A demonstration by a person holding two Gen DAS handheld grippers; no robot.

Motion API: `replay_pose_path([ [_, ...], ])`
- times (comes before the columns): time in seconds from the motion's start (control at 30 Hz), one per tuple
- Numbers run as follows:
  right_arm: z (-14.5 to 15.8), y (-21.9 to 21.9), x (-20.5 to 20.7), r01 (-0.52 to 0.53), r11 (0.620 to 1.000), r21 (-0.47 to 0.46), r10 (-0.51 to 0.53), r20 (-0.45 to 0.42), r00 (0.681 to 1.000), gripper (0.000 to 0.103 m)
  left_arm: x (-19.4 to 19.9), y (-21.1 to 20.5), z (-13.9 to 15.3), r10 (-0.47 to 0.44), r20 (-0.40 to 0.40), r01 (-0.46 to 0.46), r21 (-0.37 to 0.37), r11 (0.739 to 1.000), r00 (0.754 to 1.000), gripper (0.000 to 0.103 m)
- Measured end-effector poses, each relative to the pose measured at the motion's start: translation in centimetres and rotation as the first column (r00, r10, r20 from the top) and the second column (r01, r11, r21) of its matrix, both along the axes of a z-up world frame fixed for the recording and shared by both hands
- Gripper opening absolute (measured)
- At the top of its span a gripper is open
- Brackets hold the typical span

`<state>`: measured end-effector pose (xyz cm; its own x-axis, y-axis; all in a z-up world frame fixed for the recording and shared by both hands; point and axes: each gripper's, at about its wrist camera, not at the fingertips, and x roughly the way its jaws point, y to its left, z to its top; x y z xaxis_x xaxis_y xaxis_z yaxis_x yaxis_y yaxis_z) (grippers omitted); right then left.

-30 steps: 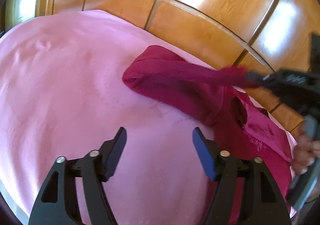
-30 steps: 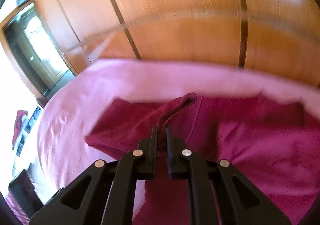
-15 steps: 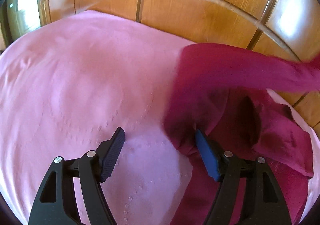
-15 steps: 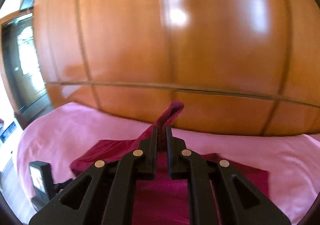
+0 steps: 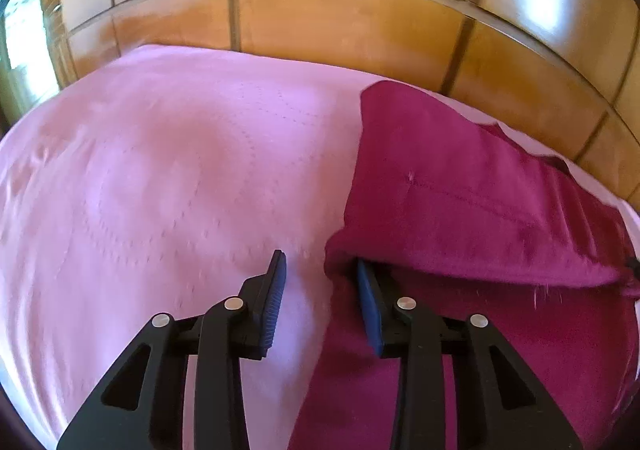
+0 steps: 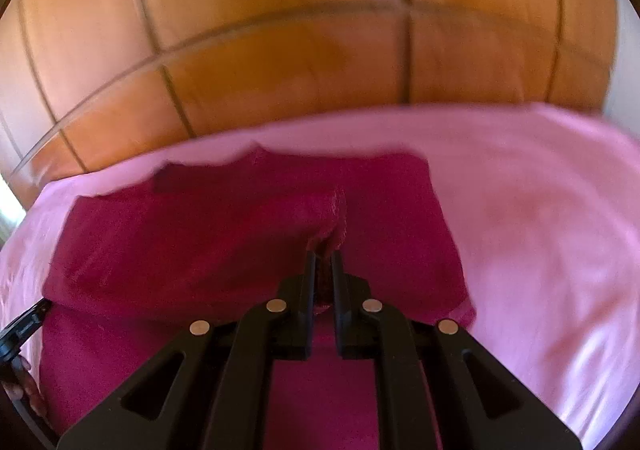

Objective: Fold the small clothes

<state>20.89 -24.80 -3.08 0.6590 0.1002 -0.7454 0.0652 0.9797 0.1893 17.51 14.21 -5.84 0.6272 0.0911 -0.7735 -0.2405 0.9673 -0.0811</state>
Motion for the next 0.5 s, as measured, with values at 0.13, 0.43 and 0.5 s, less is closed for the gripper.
replay_pose_path([
  [0.13,0.3,-2.0,-1.2,0.014,0.993,0.115,-0.016,0.014,1.0,0.011,-1.2,0.8,0.8,-0.045,0.02,0.045,-0.036,0.998,0.999,0.034],
  [0.43,2.1,-2.3,1.0,0.05,0.982,0.181,-0.051,0.0,0.999,0.053,-2.5,0.3,4.6,-0.141,0.215,0.162,-0.082,0.983,0.966,0.04],
  [0.5,1.4,-2.0,2.4,0.061,0.984,0.17,-0.056,-0.038,0.998,0.047,-1.4,-1.1,4.3,-0.178,0.2,0.197,-0.083,0.977,0.963,0.042],
])
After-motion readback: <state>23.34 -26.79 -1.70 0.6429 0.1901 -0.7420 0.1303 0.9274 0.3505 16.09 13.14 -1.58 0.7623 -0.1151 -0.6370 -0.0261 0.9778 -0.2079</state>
